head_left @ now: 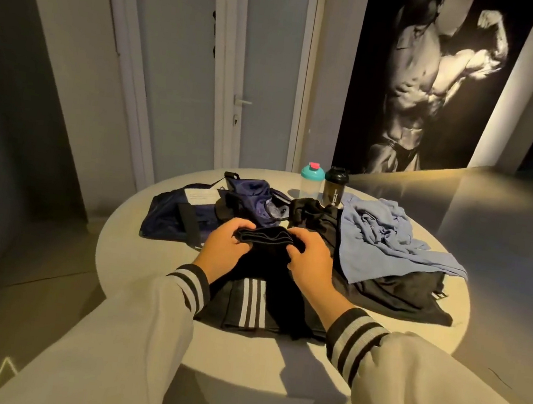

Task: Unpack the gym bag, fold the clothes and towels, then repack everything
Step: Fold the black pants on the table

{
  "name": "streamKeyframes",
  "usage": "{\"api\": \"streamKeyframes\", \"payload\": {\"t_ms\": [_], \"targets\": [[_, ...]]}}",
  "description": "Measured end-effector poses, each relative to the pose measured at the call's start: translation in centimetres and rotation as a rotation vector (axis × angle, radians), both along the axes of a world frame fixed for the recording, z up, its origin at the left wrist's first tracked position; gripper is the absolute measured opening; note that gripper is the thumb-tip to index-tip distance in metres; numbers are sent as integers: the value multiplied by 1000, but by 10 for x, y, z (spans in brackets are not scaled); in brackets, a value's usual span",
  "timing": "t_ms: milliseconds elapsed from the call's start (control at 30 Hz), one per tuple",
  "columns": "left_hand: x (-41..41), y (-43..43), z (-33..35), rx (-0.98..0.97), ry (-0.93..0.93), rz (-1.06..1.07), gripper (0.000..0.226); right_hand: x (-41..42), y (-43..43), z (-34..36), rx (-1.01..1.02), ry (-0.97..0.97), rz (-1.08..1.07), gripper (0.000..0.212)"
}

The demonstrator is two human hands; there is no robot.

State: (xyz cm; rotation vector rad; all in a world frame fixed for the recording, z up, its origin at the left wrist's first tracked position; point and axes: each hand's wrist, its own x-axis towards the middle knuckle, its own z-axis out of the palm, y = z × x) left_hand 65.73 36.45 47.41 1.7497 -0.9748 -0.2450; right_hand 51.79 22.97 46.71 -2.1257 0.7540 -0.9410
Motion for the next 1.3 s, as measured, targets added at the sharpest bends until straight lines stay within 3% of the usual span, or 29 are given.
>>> {"api": "streamKeyframes", "payload": {"t_ms": [133,300,400,467,767,900,1000,1300], "targets": [[-21,19,-40,64,-17,-44,38,-23,17,-29,6,59,-7,29],[-40,35,-92,285,-68,238,60,-41,38,-64,17,123,8,33],[-43,37,-107,278,42,248,64,-43,45,-76,22,148,-2,38],[-41,37,-108,213,102,249,61,-43,48,-78,24,124,-30,37],[-41,46,-100,104,42,396,23,-47,69,-96,53,13,-53,31],[-42,45,-98,98,-67,429,27,-45,71,-86,75,-84,-53,30],[-41,45,-104,111,1,428,32,-44,79,-85,57,-126,-64,30],[-31,55,-115,164,26,395,21,-45,91,-92,31,47,30,28]]}}
